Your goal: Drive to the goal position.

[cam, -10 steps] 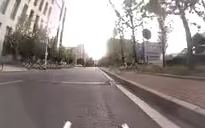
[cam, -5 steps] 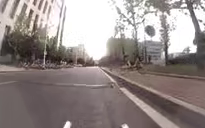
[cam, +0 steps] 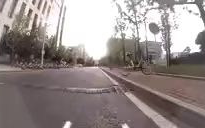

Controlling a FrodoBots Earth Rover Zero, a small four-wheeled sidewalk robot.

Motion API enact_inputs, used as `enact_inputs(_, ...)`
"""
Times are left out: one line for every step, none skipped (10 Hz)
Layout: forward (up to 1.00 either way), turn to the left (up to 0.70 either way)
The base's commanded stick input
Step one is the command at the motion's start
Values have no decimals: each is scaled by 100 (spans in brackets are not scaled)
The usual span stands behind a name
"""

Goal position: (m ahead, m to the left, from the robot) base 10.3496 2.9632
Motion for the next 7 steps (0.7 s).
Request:
enact_inputs(99, 0)
enact_inputs(99, 0)
enact_inputs(99, 0)
enact_inputs(99, 0)
enact_inputs(99, 0)
enact_inputs(99, 0)
enact_inputs(99, 0)
